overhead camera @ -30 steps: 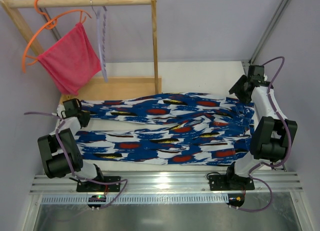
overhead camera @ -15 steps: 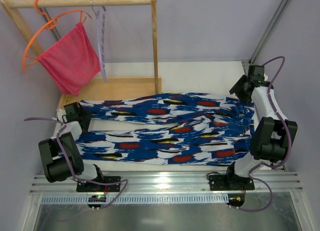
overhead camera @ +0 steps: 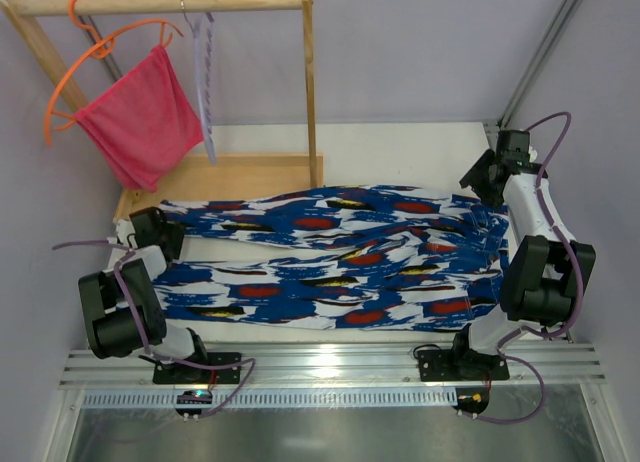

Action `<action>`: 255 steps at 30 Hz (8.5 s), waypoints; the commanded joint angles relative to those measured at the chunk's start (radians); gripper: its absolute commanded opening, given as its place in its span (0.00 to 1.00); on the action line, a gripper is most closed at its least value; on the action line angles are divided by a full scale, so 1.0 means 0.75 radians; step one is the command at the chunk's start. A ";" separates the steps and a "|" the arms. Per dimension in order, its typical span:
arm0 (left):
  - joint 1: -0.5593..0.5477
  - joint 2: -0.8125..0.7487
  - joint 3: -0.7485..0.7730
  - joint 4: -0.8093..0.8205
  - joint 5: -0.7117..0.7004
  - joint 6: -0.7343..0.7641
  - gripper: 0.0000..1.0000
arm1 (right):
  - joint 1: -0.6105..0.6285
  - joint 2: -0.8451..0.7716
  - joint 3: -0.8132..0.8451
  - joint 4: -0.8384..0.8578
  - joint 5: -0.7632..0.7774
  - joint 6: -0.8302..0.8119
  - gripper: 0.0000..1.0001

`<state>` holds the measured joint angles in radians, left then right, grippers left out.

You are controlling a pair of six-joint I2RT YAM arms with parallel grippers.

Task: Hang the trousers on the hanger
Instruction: Fold the trousers

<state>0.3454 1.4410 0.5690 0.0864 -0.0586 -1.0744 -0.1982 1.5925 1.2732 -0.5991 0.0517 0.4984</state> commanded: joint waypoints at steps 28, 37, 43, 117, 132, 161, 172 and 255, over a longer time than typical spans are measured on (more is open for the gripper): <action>0.204 -0.185 -0.079 0.121 0.043 -0.030 0.95 | -0.002 -0.049 -0.022 0.050 0.011 -0.012 0.64; 0.306 -0.128 -0.237 0.553 0.401 -0.032 0.84 | -0.002 -0.031 -0.031 0.067 -0.022 -0.012 0.64; 0.308 0.103 -0.253 0.926 0.559 -0.138 0.68 | -0.002 -0.023 -0.025 0.071 -0.032 -0.012 0.64; -0.119 -0.142 0.745 -0.887 -0.352 0.340 0.70 | -0.206 0.934 1.172 -0.972 0.221 0.507 0.54; -0.119 -0.173 0.628 -0.741 -0.231 0.191 0.93 | -0.261 1.165 1.248 -0.915 0.228 0.581 0.54; -0.121 -0.191 0.528 -0.643 -0.255 0.173 0.92 | -0.257 1.165 1.334 -0.868 0.103 0.845 0.55; -0.119 -0.203 0.487 -0.655 -0.323 0.120 0.92 | -0.216 1.252 1.342 -0.889 0.168 0.814 0.58; 0.294 0.251 0.485 -0.457 0.049 -0.132 0.30 | -0.137 0.716 0.841 -0.371 0.003 0.197 0.04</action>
<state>0.5575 1.6253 0.9344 -0.2886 -0.0475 -1.1893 -0.3046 2.2162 1.9030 -0.8772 0.0483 0.6743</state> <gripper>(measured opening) 0.330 0.057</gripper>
